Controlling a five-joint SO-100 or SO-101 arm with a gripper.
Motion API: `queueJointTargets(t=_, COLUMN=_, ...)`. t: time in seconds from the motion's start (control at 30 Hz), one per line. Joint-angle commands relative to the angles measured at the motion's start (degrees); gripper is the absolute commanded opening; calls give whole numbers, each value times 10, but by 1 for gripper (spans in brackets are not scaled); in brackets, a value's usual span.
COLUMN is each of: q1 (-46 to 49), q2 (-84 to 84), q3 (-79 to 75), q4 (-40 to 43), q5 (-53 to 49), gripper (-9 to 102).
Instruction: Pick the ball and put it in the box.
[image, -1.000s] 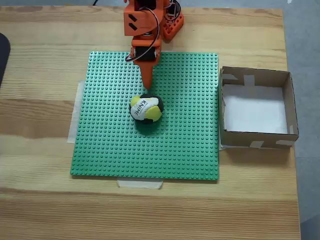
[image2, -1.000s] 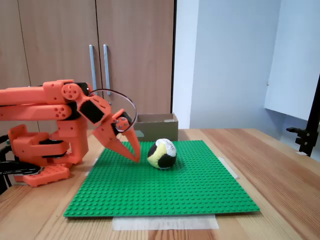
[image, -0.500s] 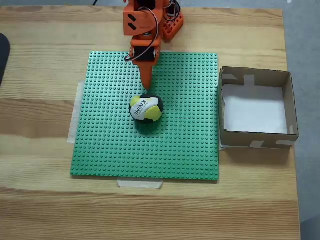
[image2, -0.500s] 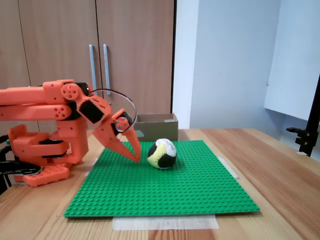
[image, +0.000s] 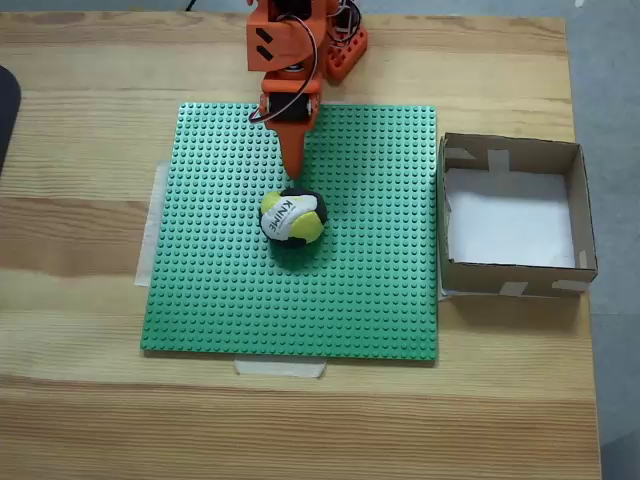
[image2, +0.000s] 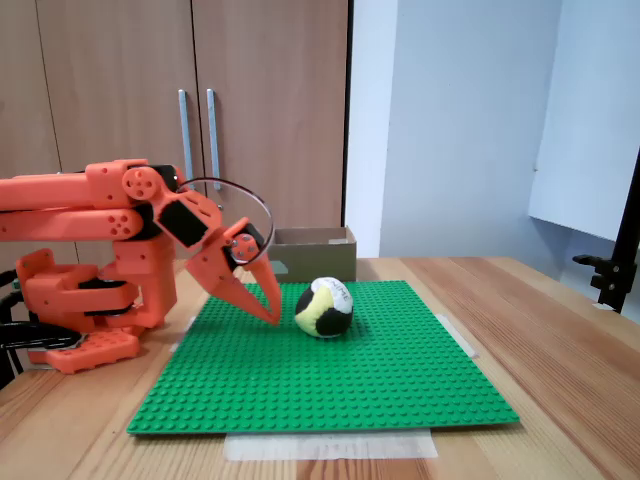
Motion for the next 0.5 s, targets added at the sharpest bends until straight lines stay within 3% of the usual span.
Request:
queueJointTargets(t=0.0, q1=-4, q2=4, q3=4, q4=-8, q5=-11, gripper=-1)
queueJointTargets(t=0.47, q1=10, q2=-134, q3=-199, q4=70, q5=-32, gripper=1)
